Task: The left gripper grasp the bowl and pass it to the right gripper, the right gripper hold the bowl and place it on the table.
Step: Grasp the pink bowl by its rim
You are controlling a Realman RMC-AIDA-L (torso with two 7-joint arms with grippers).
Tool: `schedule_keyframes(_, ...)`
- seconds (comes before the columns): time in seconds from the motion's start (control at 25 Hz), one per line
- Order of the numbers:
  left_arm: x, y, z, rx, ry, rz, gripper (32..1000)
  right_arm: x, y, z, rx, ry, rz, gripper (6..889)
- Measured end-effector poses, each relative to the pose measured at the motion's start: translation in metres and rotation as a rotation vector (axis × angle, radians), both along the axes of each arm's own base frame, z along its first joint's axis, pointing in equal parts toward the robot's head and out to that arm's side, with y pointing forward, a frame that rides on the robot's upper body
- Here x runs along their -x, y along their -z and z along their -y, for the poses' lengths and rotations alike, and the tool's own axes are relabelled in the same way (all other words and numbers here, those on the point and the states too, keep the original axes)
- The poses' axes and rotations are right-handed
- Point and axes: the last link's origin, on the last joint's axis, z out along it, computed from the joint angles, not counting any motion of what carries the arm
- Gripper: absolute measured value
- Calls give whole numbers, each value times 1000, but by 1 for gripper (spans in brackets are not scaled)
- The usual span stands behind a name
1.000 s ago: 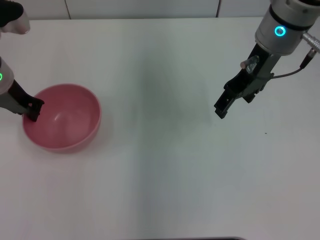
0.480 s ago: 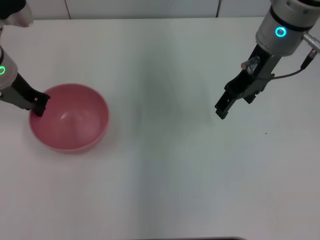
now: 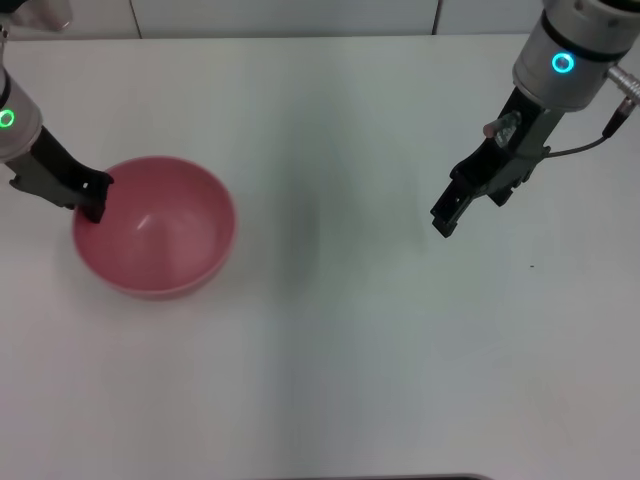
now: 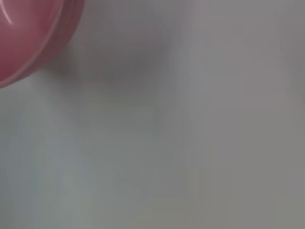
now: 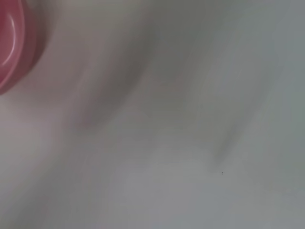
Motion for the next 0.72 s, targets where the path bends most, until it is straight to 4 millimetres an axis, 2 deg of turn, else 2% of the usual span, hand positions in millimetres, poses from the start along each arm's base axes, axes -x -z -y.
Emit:
schedule_keyframes(0.36,-32,5,5,70,-52,176,42,22,-5,-8,-10,-44,-11,877)
schedule_keyframes(0.72,-57,12,6,114,-56,237,43,50,-14,-13,-28,-44,-88,877)
